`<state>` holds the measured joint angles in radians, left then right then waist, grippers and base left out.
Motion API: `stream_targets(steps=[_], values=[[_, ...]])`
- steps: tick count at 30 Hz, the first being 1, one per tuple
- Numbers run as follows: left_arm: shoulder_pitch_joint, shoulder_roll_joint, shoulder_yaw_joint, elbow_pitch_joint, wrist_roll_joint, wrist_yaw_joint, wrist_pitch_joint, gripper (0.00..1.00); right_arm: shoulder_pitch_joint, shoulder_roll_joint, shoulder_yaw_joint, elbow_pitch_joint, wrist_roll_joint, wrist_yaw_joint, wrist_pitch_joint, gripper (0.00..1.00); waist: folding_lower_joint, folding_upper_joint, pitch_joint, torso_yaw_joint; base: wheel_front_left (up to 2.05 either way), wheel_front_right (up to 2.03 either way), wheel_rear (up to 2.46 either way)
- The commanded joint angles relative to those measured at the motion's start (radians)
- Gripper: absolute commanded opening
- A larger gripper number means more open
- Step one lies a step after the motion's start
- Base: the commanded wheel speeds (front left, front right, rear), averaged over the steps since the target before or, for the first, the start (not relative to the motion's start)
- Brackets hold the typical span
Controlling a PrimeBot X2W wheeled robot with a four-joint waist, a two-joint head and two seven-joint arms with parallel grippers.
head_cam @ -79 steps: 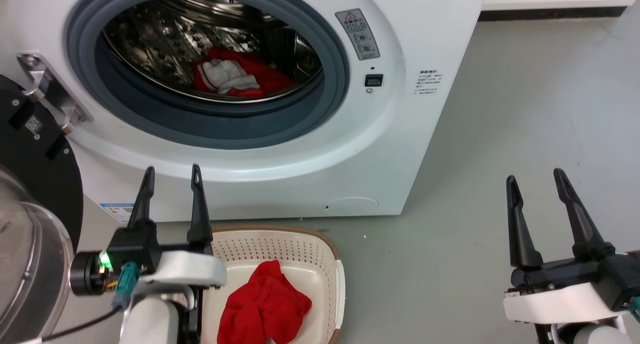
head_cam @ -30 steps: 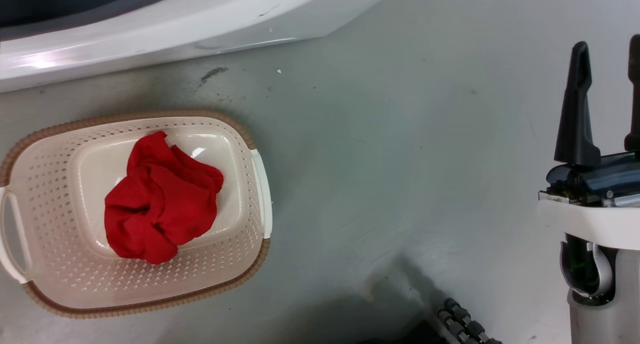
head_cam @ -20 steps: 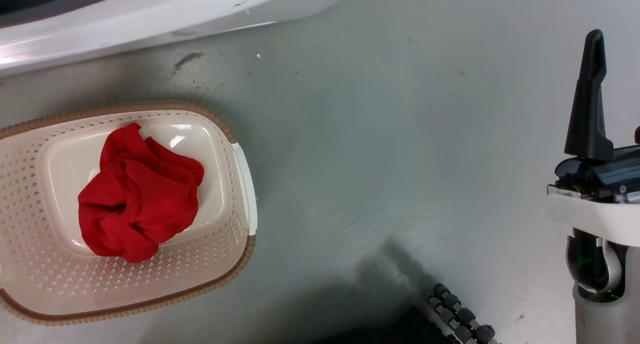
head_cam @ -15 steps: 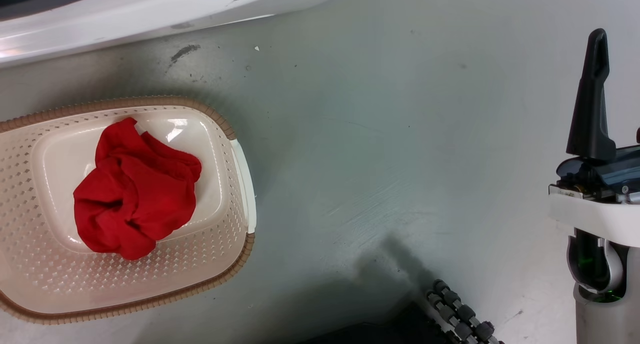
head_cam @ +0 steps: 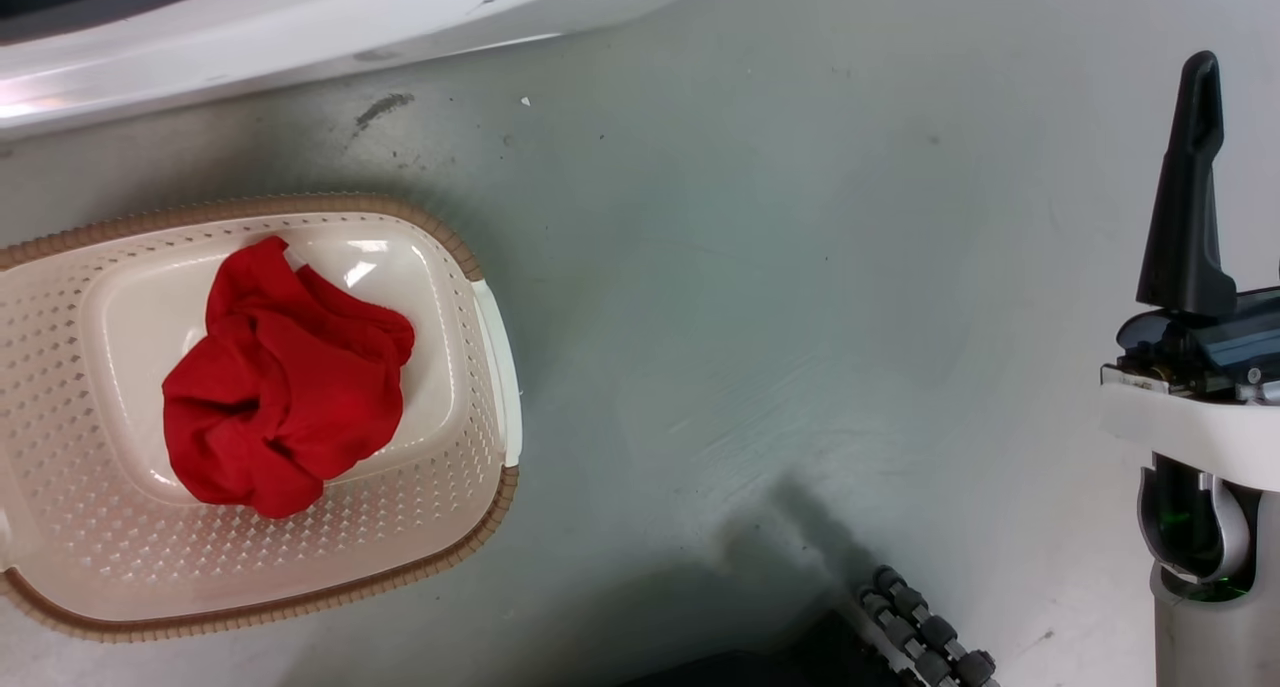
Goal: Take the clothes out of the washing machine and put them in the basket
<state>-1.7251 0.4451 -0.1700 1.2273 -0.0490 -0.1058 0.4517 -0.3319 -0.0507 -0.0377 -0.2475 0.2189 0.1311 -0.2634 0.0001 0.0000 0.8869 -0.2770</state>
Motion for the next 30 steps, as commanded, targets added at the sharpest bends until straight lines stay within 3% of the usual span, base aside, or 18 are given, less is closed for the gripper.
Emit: stream_targets(steps=[1,10,30], values=[[0.011,0.002,-0.004,-0.001,-0.005,-0.005,-0.026,0.0,-0.011,0.001,-0.001,0.001,-0.004,-0.001,-0.002,1.0,-0.0001,0.0,-0.011,0.004,0.0,0.0,0.0],[0.07,-0.007,-0.019,0.015,-0.024,-0.014,-0.22,0.0,0.018,0.001,0.009,0.019,-0.026,-0.001,-0.002,1.0,-0.0001,0.0,-0.1,0.025,0.0,0.0,0.0],[0.44,-0.128,-0.073,0.03,-0.158,-0.024,-0.636,0.0,0.141,0.001,0.034,0.066,-0.11,-0.001,-0.002,1.0,-0.0001,0.0,-0.404,0.121,0.0,0.0,0.0]])
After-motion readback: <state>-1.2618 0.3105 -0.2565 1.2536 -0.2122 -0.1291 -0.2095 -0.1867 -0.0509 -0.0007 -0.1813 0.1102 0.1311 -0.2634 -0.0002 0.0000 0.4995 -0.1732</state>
